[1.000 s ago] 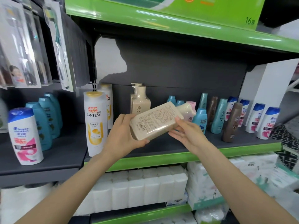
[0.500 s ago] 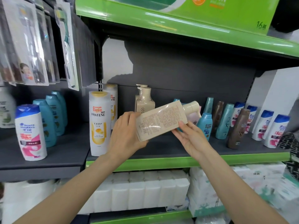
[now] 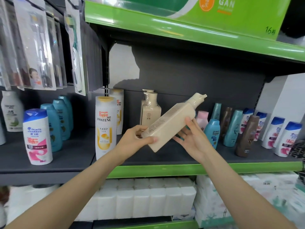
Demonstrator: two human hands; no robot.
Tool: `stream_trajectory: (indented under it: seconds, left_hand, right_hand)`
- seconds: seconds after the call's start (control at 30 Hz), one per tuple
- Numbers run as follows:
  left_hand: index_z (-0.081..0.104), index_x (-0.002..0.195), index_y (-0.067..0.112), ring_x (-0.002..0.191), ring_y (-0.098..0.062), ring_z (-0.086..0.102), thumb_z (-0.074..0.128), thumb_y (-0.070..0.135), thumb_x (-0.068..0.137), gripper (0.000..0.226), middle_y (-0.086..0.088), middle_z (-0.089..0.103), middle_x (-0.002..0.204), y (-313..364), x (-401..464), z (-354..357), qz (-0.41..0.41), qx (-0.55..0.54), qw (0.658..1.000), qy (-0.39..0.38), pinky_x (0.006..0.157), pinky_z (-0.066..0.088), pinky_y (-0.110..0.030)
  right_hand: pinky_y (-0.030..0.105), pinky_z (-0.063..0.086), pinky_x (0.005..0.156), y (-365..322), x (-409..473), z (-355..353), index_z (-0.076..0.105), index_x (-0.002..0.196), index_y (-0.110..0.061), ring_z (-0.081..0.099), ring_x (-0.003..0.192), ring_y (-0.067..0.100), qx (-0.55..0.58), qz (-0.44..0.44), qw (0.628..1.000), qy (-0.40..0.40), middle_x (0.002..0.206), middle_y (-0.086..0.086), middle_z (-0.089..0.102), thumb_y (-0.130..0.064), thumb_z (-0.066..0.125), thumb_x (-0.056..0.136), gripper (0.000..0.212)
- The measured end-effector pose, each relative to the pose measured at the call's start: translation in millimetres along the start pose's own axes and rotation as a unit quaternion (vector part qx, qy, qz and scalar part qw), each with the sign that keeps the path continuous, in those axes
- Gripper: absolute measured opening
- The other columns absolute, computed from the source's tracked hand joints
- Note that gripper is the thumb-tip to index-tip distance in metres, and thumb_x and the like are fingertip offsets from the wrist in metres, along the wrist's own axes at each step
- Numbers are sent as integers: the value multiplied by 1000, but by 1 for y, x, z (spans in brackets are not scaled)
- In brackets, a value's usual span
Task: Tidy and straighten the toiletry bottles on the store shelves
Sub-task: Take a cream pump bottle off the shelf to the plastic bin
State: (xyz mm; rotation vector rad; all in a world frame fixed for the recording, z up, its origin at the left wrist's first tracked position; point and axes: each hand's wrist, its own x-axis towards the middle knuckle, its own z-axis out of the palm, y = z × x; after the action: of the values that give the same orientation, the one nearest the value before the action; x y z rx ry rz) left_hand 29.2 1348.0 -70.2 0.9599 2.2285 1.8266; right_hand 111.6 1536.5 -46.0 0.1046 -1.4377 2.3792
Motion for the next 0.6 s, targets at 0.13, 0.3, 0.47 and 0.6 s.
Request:
stream_trajectory:
  seconds: [0.13,0.3,0.47,0.6]
  left_hand:
    - [61,116,20,111,-14,58,75,43,64,58,0,66,114,-5,2,-4,-70,-60,992,-81,104,42,-35]
    - [56,124,20,105,-10,59,68,8,81,46,5,64,114,13,16,-3,24,44,994,-93,89,47,-19]
    - [30,140,33,93,-11,57,79,26,72,85,7,59,104,22,29,12,149,160,976,2,83,50,-25]
    - [29,139,33,86,-13,58,78,21,72,84,2,61,97,11,37,14,163,162,973,37,76,50,-23]
  right_hand:
    - [38,57,75,2,8,6,44,136,-25,63,108,24,-51,-20,997,53,120,9,63,-27,64,85,54]
    - [43,57,82,7,15,20,51,126,-34,66,101,20,-151,-45,980,119,113,2,66,-20,77,76,58]
    - [38,58,75,23,20,34,51,126,-31,66,92,14,-194,-61,966,159,99,-1,68,-17,81,72,64]
    - [27,53,66,25,23,33,50,124,-34,64,92,13,-246,-54,956,150,100,2,67,-22,78,75,58]
